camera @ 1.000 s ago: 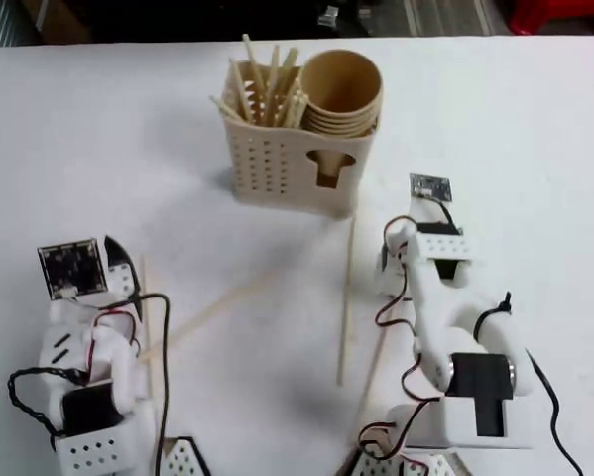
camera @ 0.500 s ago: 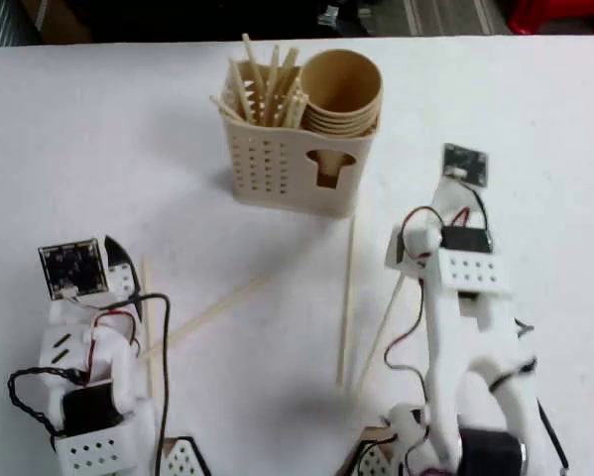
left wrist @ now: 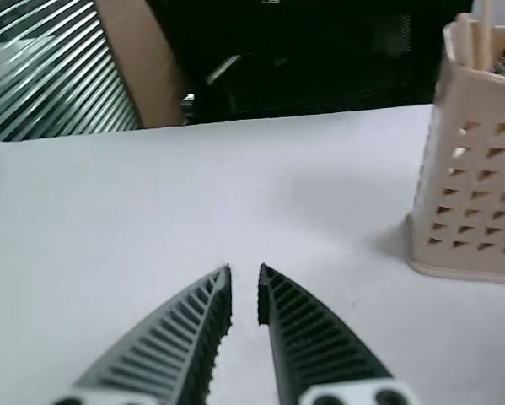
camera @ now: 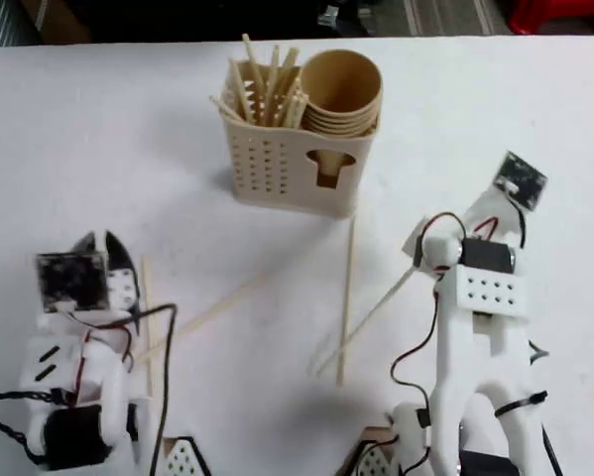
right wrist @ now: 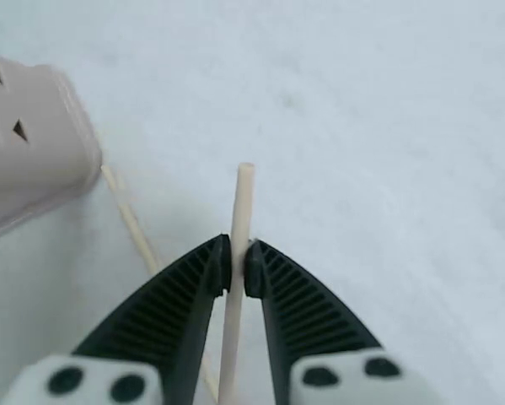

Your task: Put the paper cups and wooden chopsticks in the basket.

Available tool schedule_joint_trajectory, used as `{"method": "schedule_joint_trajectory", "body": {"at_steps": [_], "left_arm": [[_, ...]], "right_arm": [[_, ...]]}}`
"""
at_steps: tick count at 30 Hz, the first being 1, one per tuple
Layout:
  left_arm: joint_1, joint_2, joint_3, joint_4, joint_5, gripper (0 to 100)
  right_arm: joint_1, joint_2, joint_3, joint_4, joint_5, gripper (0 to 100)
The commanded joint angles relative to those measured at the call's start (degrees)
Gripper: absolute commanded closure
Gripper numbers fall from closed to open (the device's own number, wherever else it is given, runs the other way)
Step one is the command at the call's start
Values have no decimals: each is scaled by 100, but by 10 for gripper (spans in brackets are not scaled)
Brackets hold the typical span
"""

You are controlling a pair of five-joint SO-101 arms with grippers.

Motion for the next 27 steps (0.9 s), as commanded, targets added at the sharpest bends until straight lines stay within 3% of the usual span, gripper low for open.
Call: {"method": "schedule_joint_trajectory", "body": {"at_steps": [1,11,15,22,27], "left_arm": [[558,-4,-422,273,-290,928],[901,462,-607,589,-879,928],[927,1596,-1055,598,-1046,926],[1745,3934,-1820,932,-1635,924],[1956,5367,-2066,888,-2084,893]], "right_arm": [[110,-189,202,-180,-70,981],[92,-233,941,-1288,-70,981],[92,-198,941,-1297,-70,981],[92,-189,949,-1297,-70,981],[110,-189,949,-1297,-70,981]]}}
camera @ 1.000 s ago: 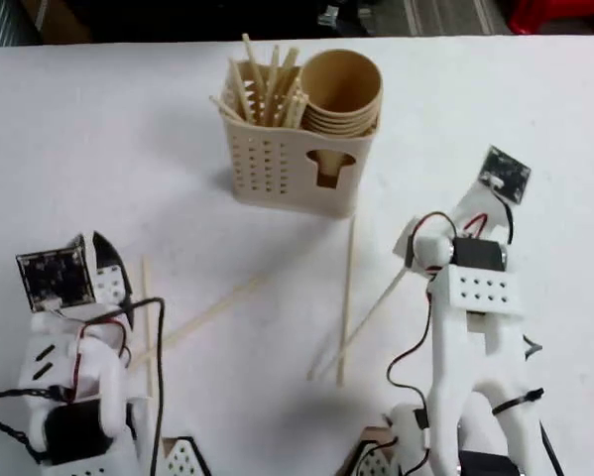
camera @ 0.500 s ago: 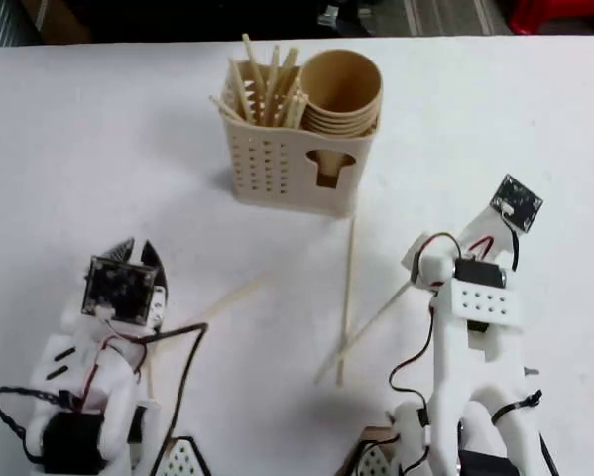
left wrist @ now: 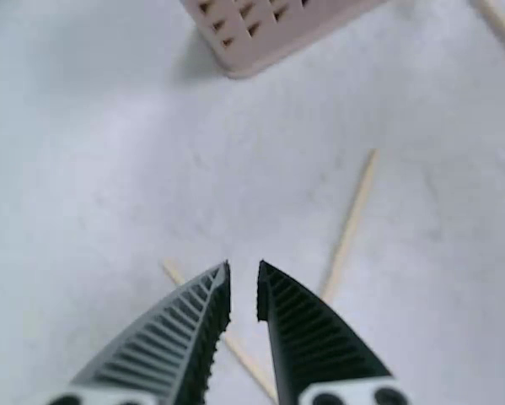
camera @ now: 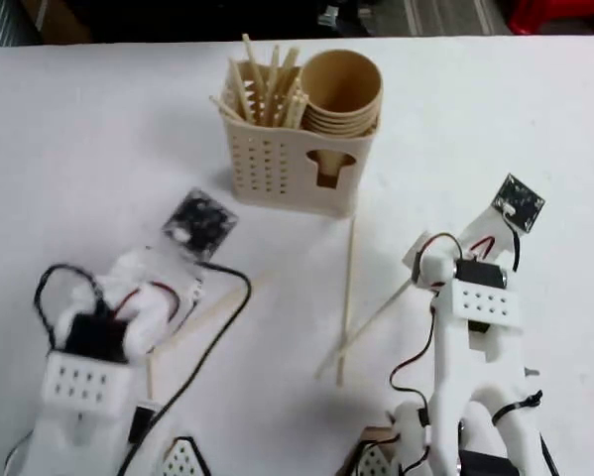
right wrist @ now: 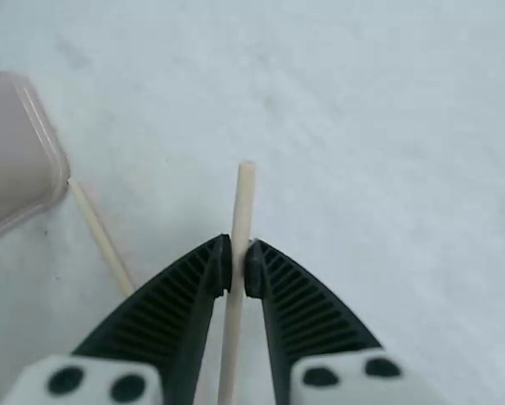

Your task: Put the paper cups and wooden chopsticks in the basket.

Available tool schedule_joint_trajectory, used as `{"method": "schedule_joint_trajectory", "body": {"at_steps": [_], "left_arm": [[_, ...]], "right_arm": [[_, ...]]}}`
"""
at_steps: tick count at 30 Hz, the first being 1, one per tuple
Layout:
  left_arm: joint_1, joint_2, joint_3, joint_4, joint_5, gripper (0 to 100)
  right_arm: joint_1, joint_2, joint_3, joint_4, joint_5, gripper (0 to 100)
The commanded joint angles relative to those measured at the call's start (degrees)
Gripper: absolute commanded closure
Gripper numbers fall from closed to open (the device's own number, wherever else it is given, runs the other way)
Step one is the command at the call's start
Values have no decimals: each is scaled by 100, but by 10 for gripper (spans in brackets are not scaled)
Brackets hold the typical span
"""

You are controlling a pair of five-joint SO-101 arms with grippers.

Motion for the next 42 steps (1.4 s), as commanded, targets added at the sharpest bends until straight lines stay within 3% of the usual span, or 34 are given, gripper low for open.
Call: {"method": "schedule_joint_trajectory", "body": {"at_steps": [1,4,6,11,20,29,35,42], "left_arm": [[136,1033,-404,-18,-308,858],[84,1798,-589,9,-343,753],[66,2255,-686,-9,-501,747],[92,3222,-721,-105,-1327,786],[92,4699,-774,-809,-1354,825],[92,5921,-1697,-299,-1345,974],[92,5587,-1749,9,-1336,977],[92,3697,-1785,782,-941,977]], "right_arm": [[40,-163,-9,-75,-62,981],[22,-163,79,-180,-62,981],[31,-163,158,-338,-62,981],[31,-171,246,-488,-53,981],[40,-171,246,-488,-53,981],[48,-171,246,-488,-53,981],[48,-171,246,-488,-53,981],[48,-171,246,-488,-53,981]]}}
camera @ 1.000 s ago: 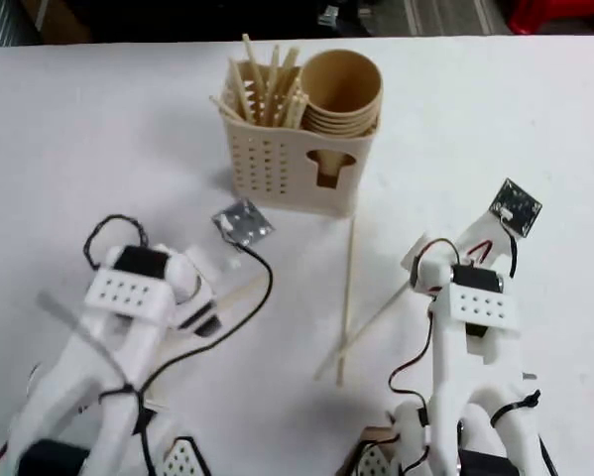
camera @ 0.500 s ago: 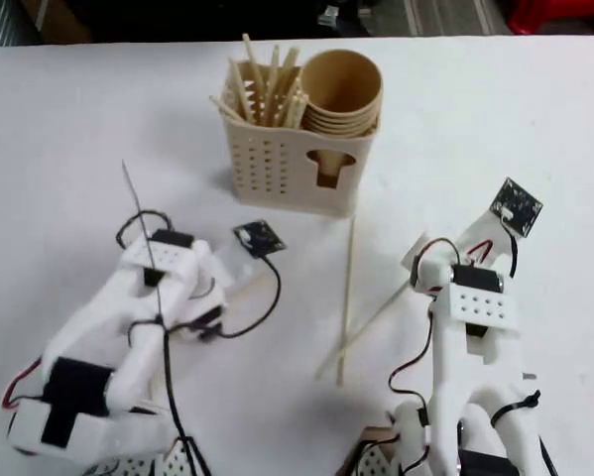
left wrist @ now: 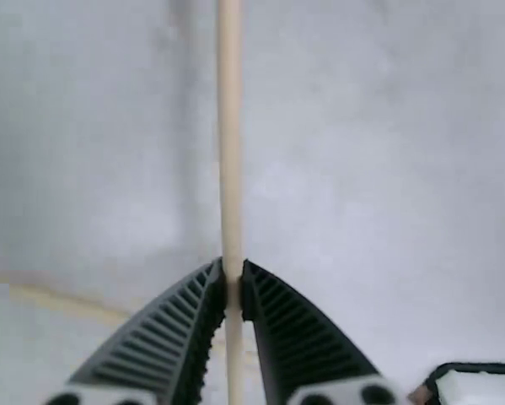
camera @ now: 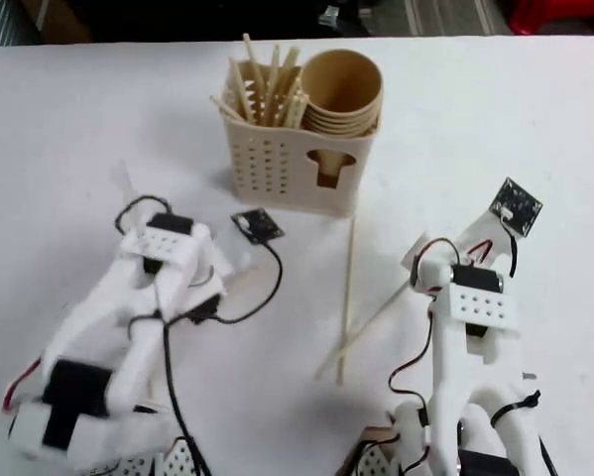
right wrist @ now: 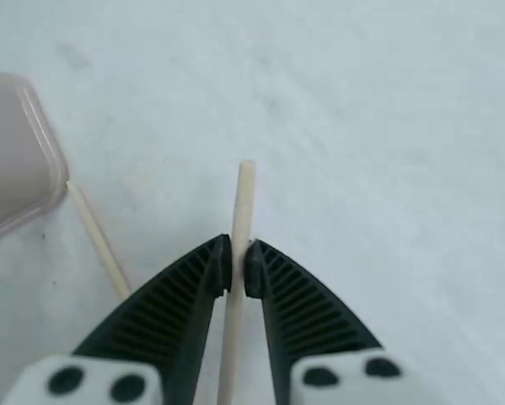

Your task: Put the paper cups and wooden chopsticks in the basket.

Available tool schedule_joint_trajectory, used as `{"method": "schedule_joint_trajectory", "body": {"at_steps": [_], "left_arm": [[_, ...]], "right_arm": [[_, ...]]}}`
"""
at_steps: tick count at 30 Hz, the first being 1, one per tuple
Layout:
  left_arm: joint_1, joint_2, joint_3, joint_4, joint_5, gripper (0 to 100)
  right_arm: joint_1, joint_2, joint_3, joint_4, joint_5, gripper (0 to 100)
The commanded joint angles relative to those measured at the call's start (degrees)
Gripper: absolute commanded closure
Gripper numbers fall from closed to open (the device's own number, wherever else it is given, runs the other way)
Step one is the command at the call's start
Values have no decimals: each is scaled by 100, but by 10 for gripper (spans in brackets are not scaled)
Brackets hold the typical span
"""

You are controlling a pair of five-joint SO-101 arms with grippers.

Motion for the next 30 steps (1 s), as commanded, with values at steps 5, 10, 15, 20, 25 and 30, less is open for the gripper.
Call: {"method": "schedule_joint_trajectory", "body": {"at_steps": [5,10,15,20,25,30], "left_arm": [[4,-2281,-457,677,149,977],[-4,-2844,-1574,1459,167,977],[31,-2853,-2936,1653,809,977],[295,-2536,-4343,1284,1688,977],[725,-1930,-5433,378,2409,977],[1130,-1209,-6048,-782,2576,977]], "right_arm": [[40,-171,-35,-75,-53,981],[40,-171,-35,-75,-53,981],[40,-171,-35,-75,-53,981],[40,-171,-35,-75,-53,981],[40,-171,-35,-75,-53,981],[40,-171,-35,-75,-53,981]]}}
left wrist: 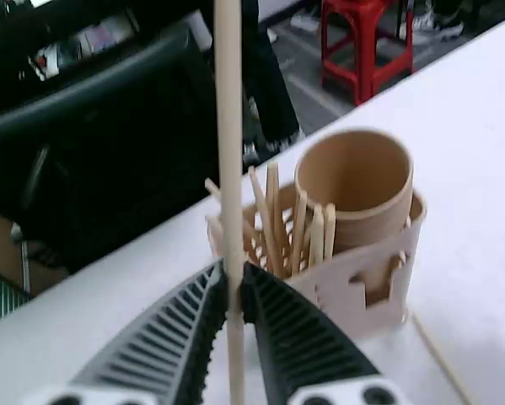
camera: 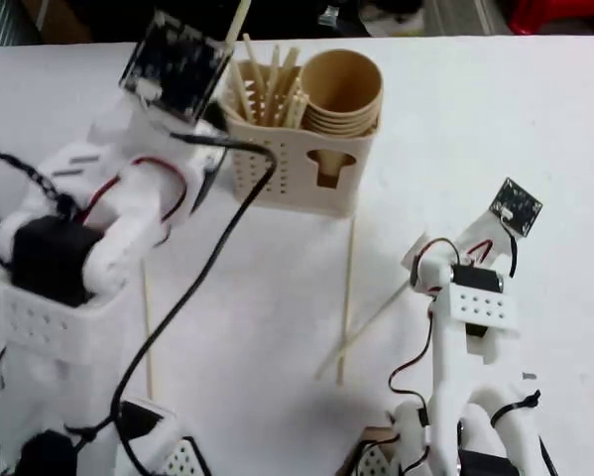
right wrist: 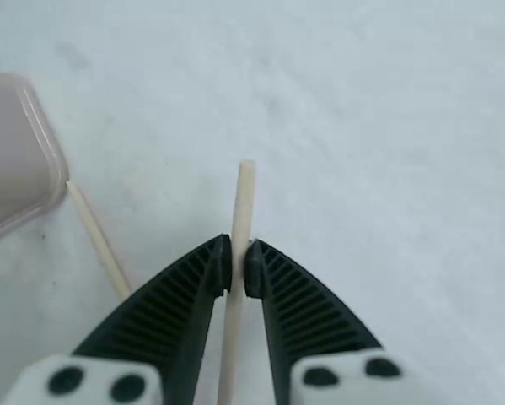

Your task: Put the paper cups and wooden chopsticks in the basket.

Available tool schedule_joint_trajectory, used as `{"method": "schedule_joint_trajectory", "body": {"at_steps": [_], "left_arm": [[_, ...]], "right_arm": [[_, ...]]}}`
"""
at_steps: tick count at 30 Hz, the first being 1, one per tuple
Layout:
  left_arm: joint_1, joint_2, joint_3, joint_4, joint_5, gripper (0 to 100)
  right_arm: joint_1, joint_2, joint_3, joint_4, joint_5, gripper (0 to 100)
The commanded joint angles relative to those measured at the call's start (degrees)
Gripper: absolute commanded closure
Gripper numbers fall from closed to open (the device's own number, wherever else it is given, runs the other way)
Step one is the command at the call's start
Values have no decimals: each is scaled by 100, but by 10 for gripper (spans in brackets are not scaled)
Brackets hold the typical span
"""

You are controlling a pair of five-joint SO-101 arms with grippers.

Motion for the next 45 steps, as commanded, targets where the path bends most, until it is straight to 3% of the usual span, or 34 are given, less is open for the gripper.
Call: {"method": "schedule_joint_trajectory", "body": {"at_steps": [1,9,14,20,29,33,38,45], "left_arm": [[268,470,-510,-967,114,977],[312,1508,-580,-2796,123,977],[268,1982,-571,-3077,738,977],[66,2299,-571,-3165,932,977],[-391,2387,484,-4281,1319,973],[-426,2387,615,-4290,1327,959],[-479,2378,571,-3833,1327,858],[-514,2105,571,-3305,1292,852]], "right_arm": [[40,-171,-35,-75,-53,981],[31,-171,-35,-75,-53,981],[31,-189,-35,-75,-53,981],[40,-180,-35,-75,-53,981],[40,-171,-35,-66,-53,981],[40,-171,-35,-66,-53,981],[40,-171,-35,-66,-44,981],[40,-171,-35,-66,-44,981]]}}
